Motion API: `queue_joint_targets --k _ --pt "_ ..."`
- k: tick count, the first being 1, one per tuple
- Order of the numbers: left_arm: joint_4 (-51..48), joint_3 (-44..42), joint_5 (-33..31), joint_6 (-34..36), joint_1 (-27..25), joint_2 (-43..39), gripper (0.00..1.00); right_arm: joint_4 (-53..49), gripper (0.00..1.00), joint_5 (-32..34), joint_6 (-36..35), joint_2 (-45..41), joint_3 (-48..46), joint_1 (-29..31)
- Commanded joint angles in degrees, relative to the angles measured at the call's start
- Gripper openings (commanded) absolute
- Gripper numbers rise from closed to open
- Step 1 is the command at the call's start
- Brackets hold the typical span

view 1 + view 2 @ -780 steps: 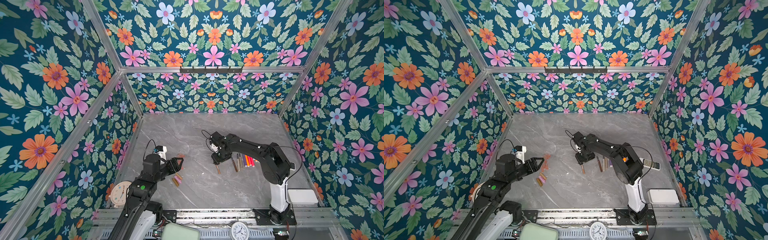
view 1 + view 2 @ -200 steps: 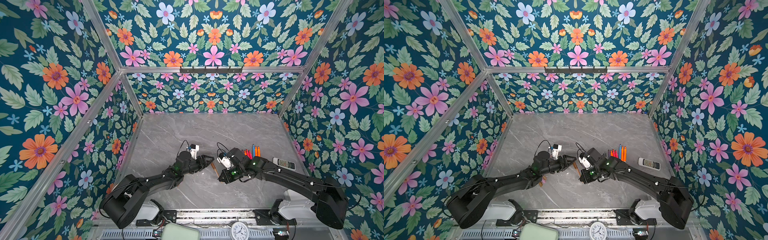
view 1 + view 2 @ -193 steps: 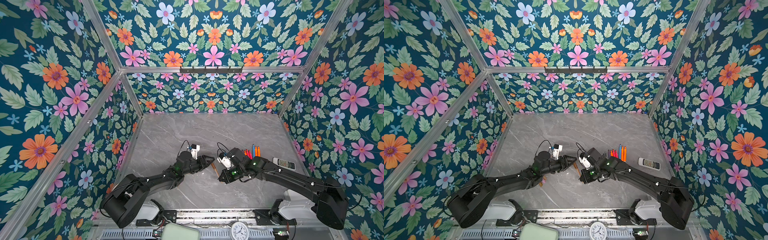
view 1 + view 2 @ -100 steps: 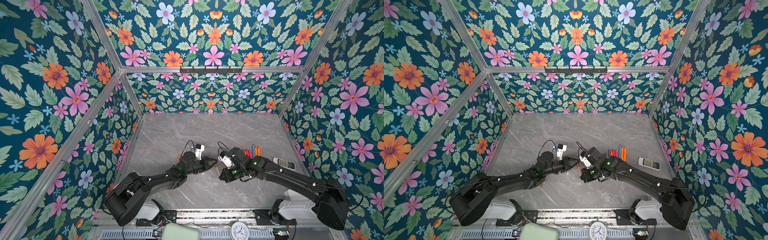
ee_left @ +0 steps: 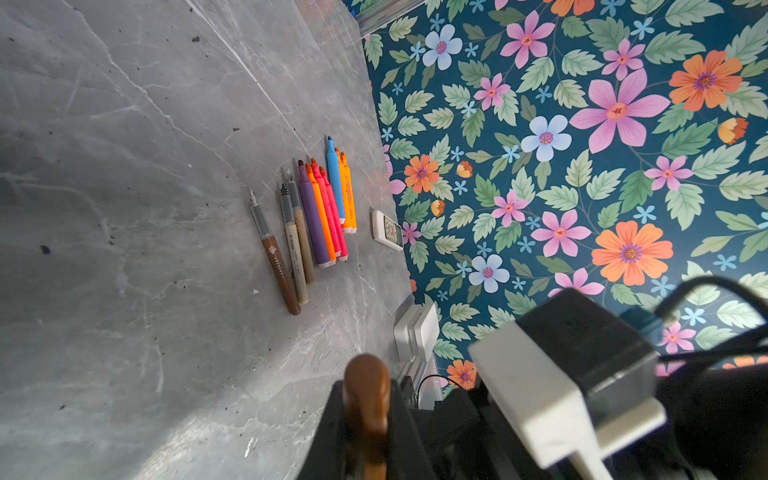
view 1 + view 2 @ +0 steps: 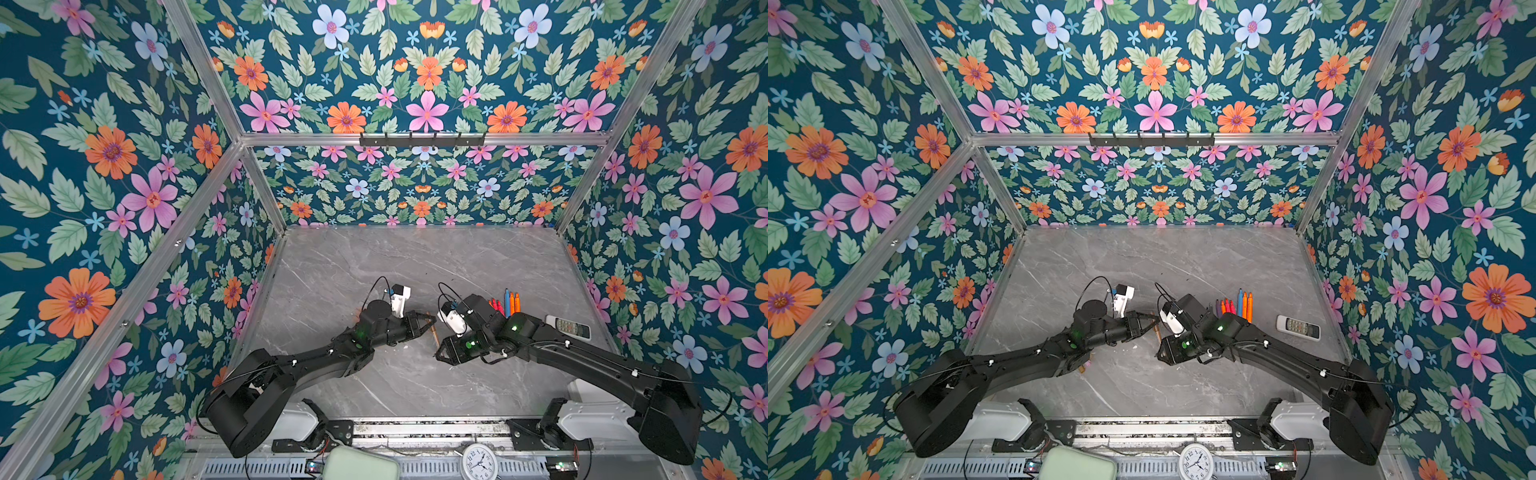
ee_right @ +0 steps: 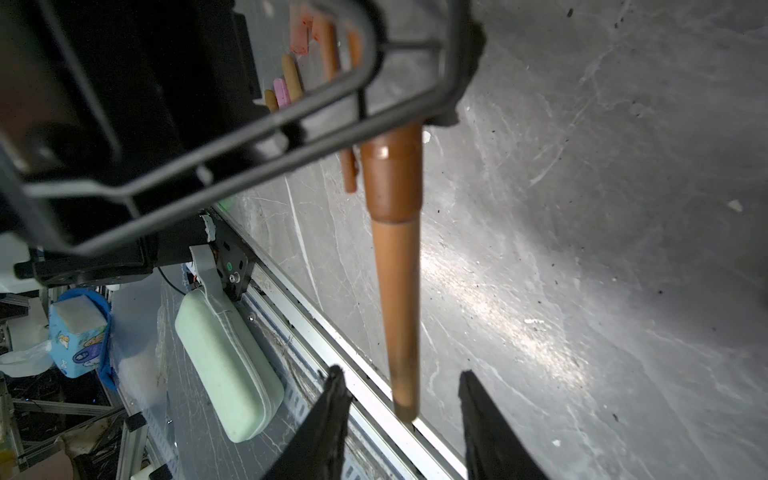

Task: Open the pen caps
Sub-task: 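Close the left gripper on the brown cap while the right holds the pen, then pull the tan pen from the cap with the right while the left holds it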

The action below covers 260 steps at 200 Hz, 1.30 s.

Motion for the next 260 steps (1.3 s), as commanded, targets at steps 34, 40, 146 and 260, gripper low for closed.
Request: queue_joint_targets --k 34,40,146,260 --pt "2.81 0.55 1.15 -0.14 -0.59 0.56 0.00 2.19 0.29 -0.79 -0.08 0.70 -0.92 0.01" --pt "2.87 0.55 1.23 -0.27 -0.57 0.48 0.00 2.31 0.29 -0.70 -0.02 0.66 -1.00 0.08" --pt "5.23 0.83 1.92 -1.41 -1.25 0.82 0.00 4.66 0.00 1.16 1.11 1.39 -0.76 0.01" --pt "-15.39 10.97 0.52 11.23 8.57 -3.09 0.00 9.53 0.00 -2.44 4.35 -0.84 -7.74 1.14"
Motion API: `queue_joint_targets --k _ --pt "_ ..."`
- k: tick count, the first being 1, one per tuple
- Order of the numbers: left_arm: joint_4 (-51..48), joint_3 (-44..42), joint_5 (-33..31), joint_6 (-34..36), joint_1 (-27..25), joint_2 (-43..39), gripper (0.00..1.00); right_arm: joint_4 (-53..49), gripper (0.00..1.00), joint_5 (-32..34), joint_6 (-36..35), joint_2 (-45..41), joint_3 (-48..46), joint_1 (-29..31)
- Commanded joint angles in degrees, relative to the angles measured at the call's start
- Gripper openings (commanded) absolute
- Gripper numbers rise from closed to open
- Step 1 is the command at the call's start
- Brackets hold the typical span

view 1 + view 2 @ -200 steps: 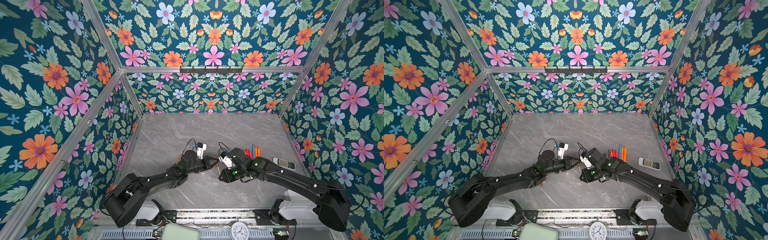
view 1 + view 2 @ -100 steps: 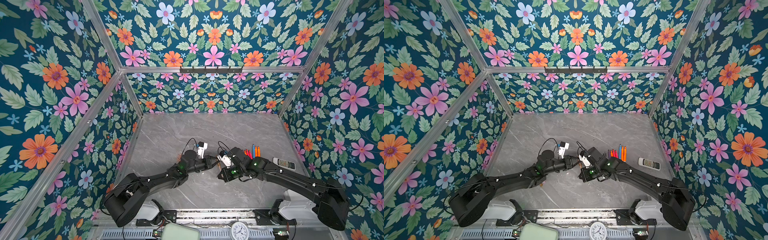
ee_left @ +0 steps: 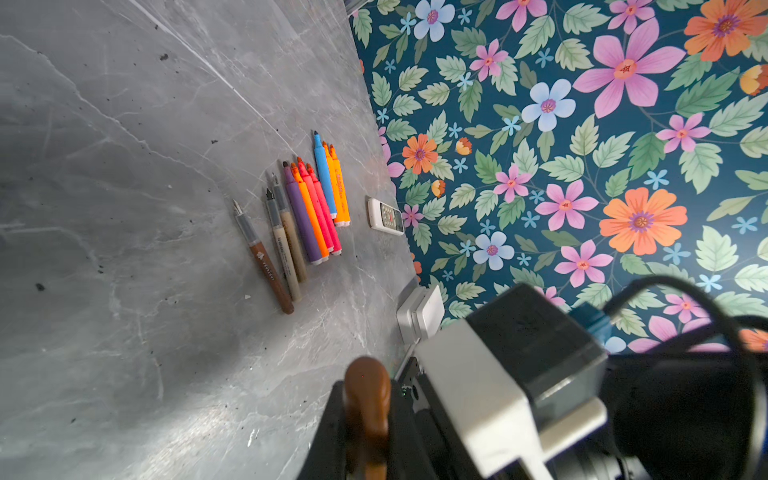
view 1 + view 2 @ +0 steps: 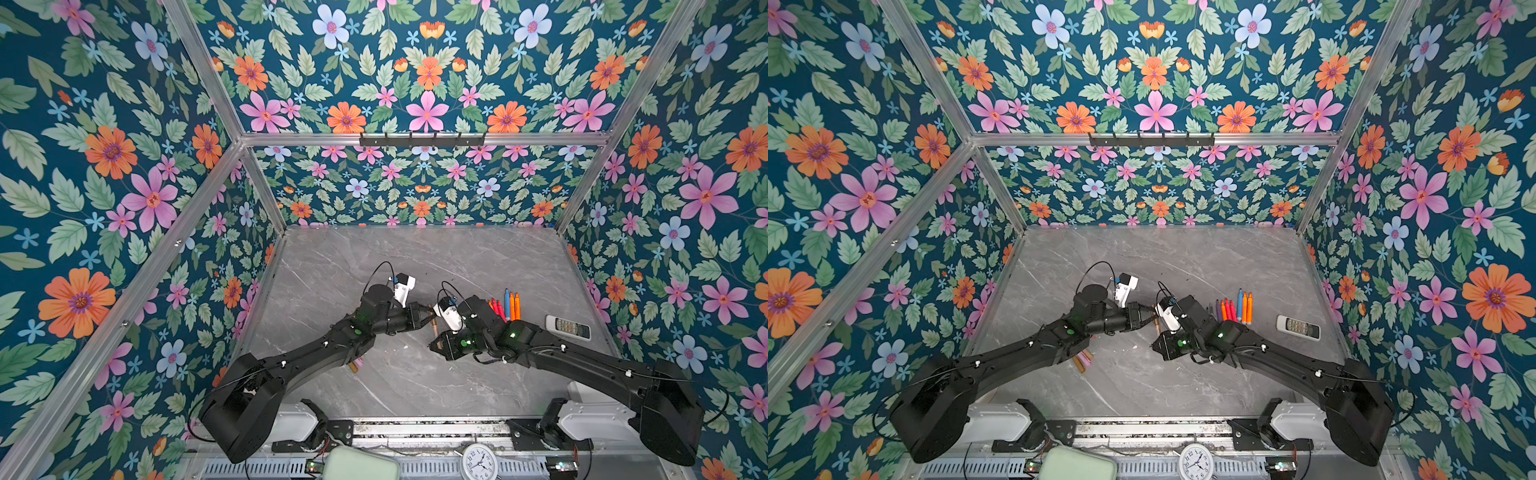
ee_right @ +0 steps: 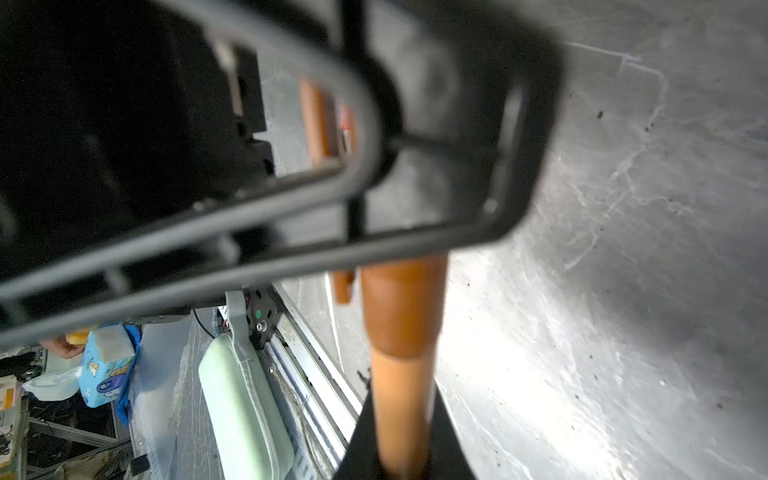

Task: Open the pen caps
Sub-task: 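Pull the tan pen from the cap with the right while the left holds it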

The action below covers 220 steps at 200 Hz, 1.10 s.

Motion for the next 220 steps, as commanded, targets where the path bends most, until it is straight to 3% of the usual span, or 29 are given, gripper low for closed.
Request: queue_joint_targets --k 1,38,105,119,159,220 --pt "1.18 1.07 -5.76 2.58 4.12 -0.69 0.00 -8.08 0.00 -2.46 1.78 -0.18 -1.28 0.71" --pt "4.52 0.94 -2.94 0.17 8.61 -0.63 0.00 -8.10 0.00 -2.79 1.82 0.22 -1.29 1.21" --pt "7.41 0.00 -3.49 -1.82 10.52 -1.46 0.00 -8.32 0.00 -1.94 1.69 2.23 -0.53 1.68" --pt "5.25 -0.31 -3.74 -0.96 10.72 -2.51 0.00 -10.92 0.00 1.95 2.00 2.56 0.46 1.76" --pt "-4.58 -3.89 -6.89 3.35 10.98 -8.71 0.00 -20.81 0.00 22.41 3.49 8.11 4.64 0.56" --pt "-3.35 -13.10 -7.39 1.19 11.13 -14.83 0.00 -23.83 0.00 35.44 6.87 20.23 10.86 -3.68"
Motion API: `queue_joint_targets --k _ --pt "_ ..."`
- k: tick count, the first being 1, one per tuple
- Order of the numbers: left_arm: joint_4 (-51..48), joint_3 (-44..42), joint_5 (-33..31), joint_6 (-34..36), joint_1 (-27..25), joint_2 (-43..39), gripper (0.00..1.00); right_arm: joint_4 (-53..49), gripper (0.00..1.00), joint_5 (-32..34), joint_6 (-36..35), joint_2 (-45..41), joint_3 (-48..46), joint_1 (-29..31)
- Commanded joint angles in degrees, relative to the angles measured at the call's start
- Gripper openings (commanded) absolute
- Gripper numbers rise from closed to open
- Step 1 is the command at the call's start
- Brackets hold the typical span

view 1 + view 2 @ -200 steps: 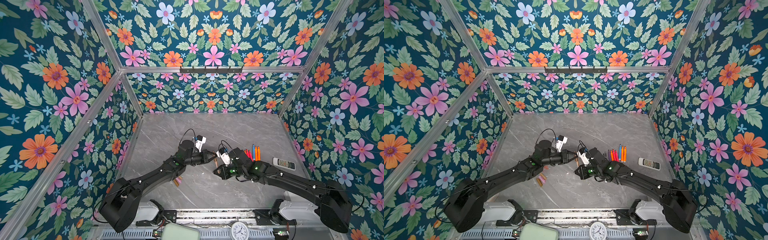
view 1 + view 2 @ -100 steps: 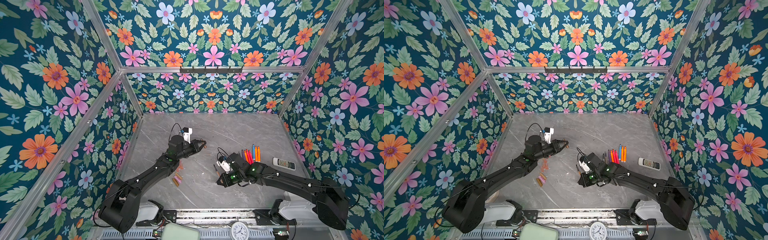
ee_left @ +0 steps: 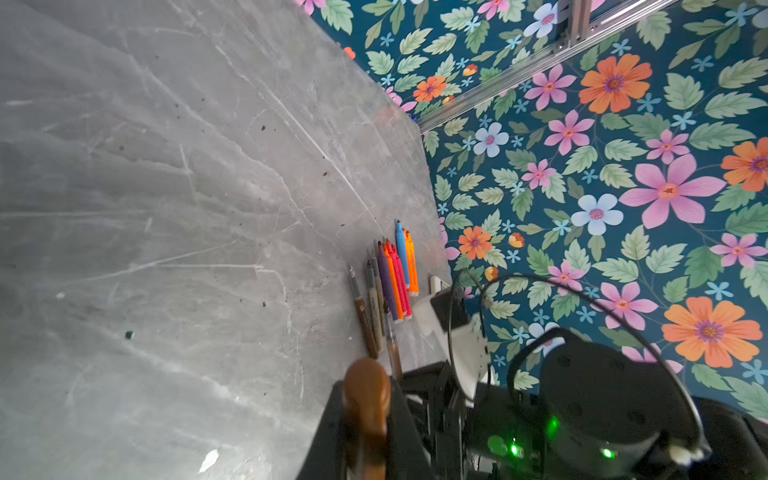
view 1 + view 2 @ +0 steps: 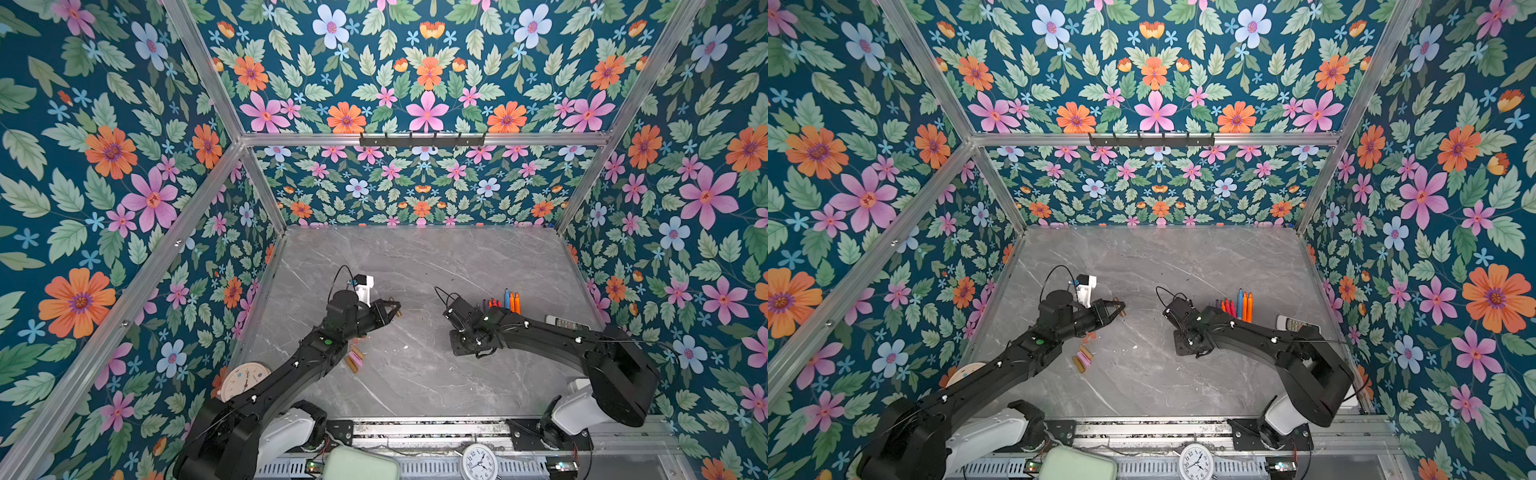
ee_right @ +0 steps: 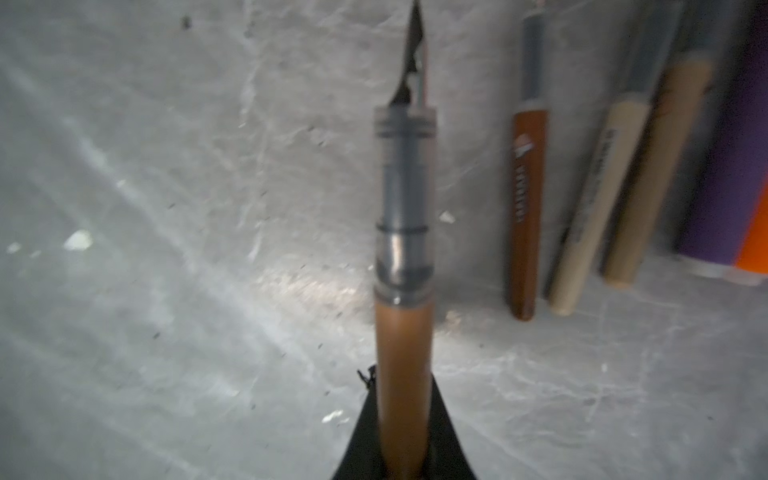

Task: Open the pen caps
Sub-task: 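Pull the tan pen from the cap with the right while the left holds it, then lower the tan pen into the row while the left carries the cap away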

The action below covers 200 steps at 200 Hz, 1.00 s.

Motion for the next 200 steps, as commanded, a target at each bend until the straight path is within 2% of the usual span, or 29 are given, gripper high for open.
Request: queue_joint_targets --k 1,64,73,95,107,136,159,200 --pt "0.76 -1.58 -0.57 -0.44 0.11 -0.70 0.00 -2.83 0.00 8.48 1.69 3.17 2.48 -0.44" --pt "0.50 -2.45 -0.09 -0.50 0.16 -2.12 0.00 -7.46 0.00 12.15 0.57 15.69 10.01 -0.72" --pt "0.50 -2.57 -0.05 -0.48 0.16 -2.20 0.00 -7.60 0.04 12.11 0.53 16.18 10.16 -0.71" --pt "0.66 -2.69 0.02 -0.63 0.16 -2.13 0.00 -7.23 0.18 11.88 0.65 15.95 9.81 -0.71" --pt "0.84 -2.70 0.02 -0.65 0.14 -2.00 0.00 -7.22 0.22 12.07 0.75 15.62 9.59 -0.71" --pt "1.72 -2.43 0.37 -1.01 0.16 -1.29 0.00 -7.72 0.24 12.24 0.68 14.73 9.54 -0.73" --pt "2.47 -2.32 0.61 -1.42 0.14 -0.74 0.00 -8.14 0.29 12.50 0.50 13.25 9.37 -0.74" --pt "0.83 -2.49 0.73 -1.34 0.16 -1.93 0.00 -7.80 0.28 11.80 -0.06 9.36 8.16 -0.63"
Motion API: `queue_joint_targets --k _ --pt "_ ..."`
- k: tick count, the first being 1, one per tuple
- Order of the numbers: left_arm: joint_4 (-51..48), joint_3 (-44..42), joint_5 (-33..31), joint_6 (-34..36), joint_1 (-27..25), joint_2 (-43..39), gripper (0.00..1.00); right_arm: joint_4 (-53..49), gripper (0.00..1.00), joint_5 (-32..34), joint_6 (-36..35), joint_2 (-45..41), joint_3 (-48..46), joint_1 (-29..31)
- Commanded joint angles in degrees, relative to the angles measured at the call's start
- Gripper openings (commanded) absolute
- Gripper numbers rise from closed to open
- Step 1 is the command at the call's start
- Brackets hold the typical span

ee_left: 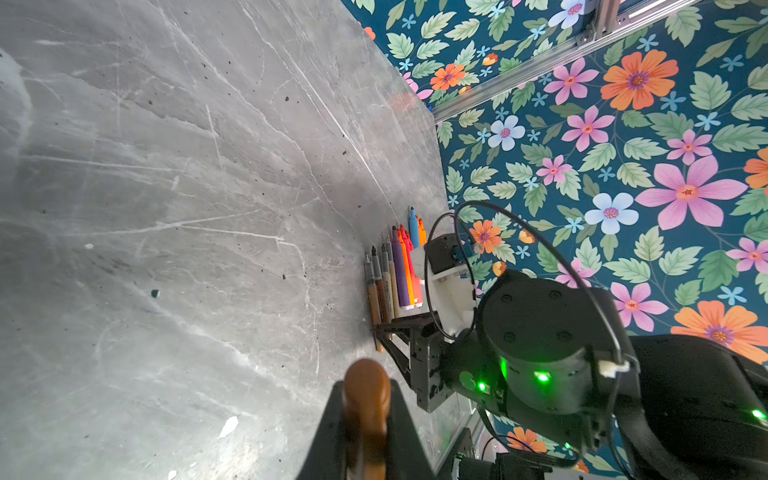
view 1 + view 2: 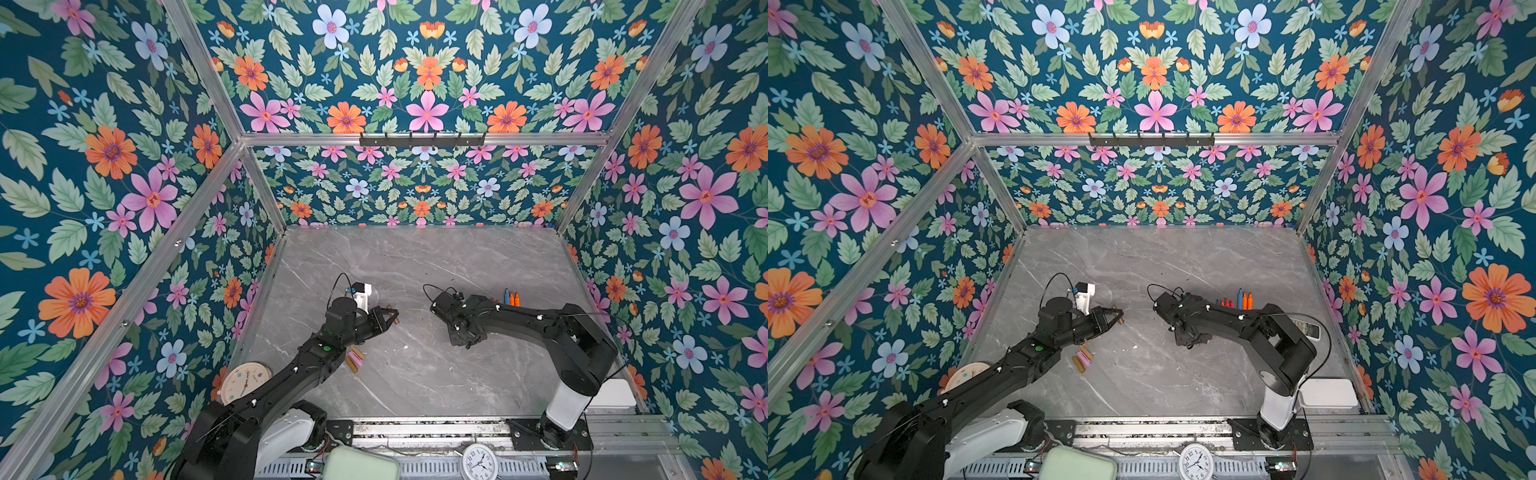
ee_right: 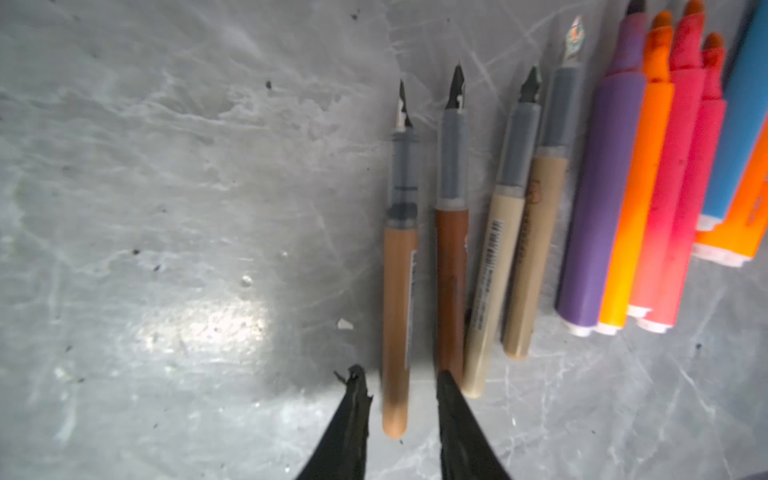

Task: Open the pen caps
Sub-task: 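Lower the tan pen into the row while the left carries the cap away, then open the right gripper to release the pen while the left drops the brown cap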

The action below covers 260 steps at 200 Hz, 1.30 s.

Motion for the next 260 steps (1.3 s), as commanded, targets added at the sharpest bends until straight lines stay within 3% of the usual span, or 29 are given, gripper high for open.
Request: queue_joint_targets --k 1,19,40,79,107,163,227,260 --pt "0.16 0.15 0.22 0.27 0.05 -1.04 0.00 -0.70 0.29 -0.13 -0.36 -2.07 -0.59 0.09" --pt "-5.46 0.35 -1.92 1.53 0.02 -3.15 0.00 0.68 0.27 -1.78 -0.79 -4.71 -1.96 0.17" --pt "-19.35 1.51 -10.83 2.26 0.03 -7.01 0.00 2.90 0.26 -3.65 -1.05 -9.34 -4.36 0.31" --pt "-33.30 -0.53 -21.64 -4.80 0.05 -13.74 0.00 6.21 0.26 -5.06 -0.96 -14.48 -8.08 0.30" --pt "-32.97 -3.07 -21.97 -5.51 0.05 -13.45 0.00 7.68 0.26 -6.56 -1.34 -15.43 -8.32 0.31" --pt "-31.37 -3.70 -21.87 -6.59 -0.04 -3.27 0.00 7.56 0.26 -7.25 -1.49 -15.73 -8.50 0.48" --pt "-31.60 -3.00 -25.11 -5.11 -0.04 -1.51 0.00 7.19 0.27 -7.33 -1.23 -16.57 -9.50 0.47" --pt "-30.35 -2.42 -24.07 -3.99 -0.03 0.03 0.09 7.10 0.27 -7.77 -1.26 -16.66 -9.71 0.44"
